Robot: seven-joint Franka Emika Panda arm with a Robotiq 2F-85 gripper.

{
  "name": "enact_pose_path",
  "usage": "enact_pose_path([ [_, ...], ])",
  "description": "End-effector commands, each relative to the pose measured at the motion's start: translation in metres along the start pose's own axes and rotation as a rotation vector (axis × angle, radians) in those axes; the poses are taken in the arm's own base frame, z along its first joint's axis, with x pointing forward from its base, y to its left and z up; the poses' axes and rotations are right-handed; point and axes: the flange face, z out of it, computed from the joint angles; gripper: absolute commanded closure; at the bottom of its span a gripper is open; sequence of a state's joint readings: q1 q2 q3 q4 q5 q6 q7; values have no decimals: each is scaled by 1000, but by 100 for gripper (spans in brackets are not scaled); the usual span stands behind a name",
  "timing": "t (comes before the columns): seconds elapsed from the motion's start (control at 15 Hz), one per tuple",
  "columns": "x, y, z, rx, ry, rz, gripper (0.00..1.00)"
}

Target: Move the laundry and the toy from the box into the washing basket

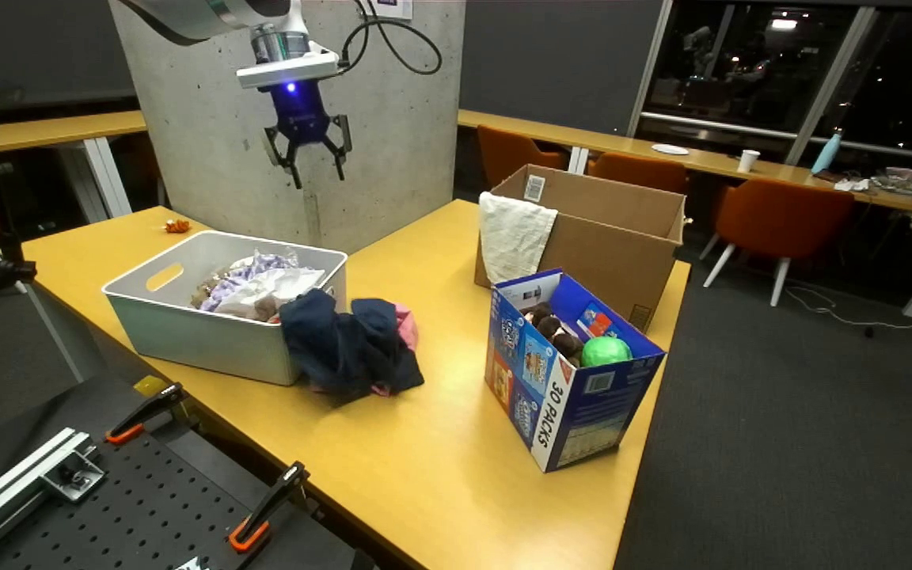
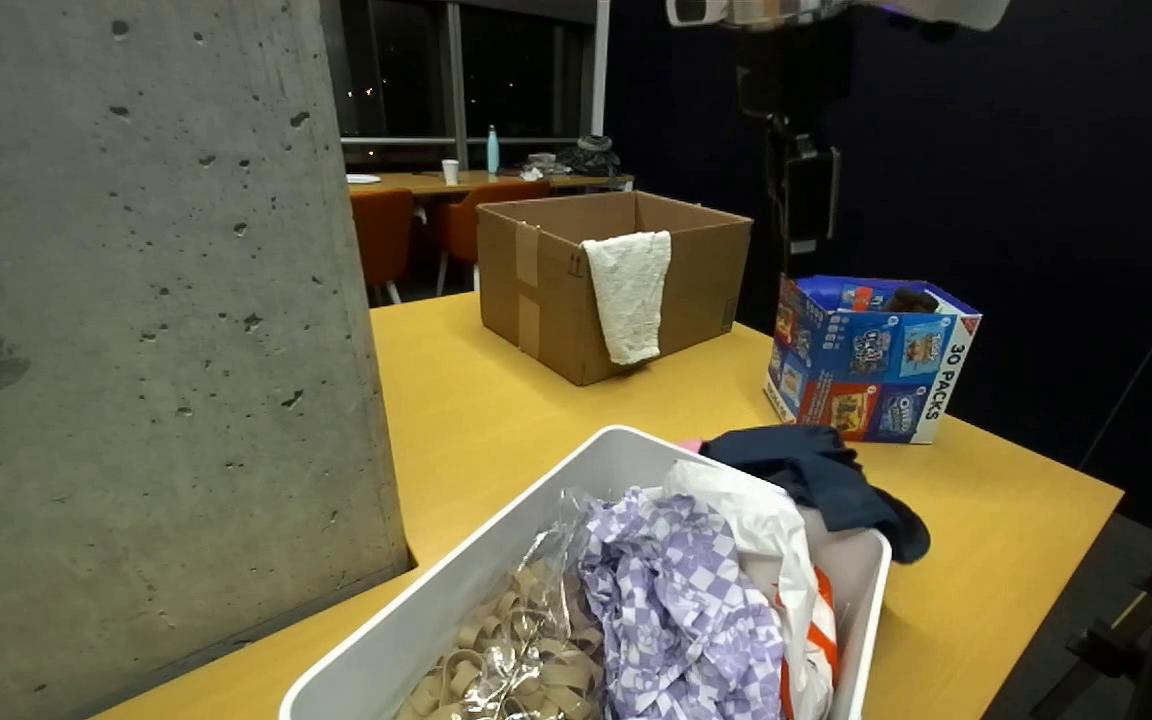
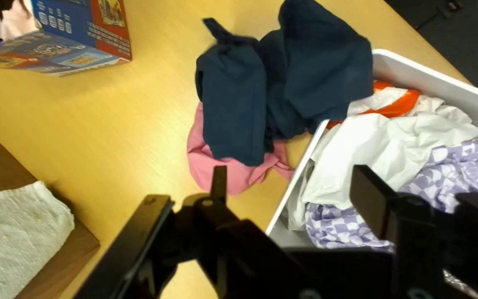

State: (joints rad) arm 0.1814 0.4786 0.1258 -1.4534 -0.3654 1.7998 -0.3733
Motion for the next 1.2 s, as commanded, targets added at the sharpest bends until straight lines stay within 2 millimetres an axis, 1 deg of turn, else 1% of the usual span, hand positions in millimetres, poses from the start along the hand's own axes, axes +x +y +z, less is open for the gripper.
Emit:
enact_pose_path([
  [0.0,-47,43,-23,0,68,69,0],
  [0.13,-81,72,-29,-1,109,133,0],
  [0.27,-119,101,-30,6,151,202,0],
  [0.47,-175,143,-17,25,203,304,0],
  [0.67,-227,180,7,41,252,392,0],
  [0.8,-255,205,28,54,295,441,0],
  [0.93,-273,228,50,66,339,471,0],
  [1.13,-289,257,88,99,369,500,0],
])
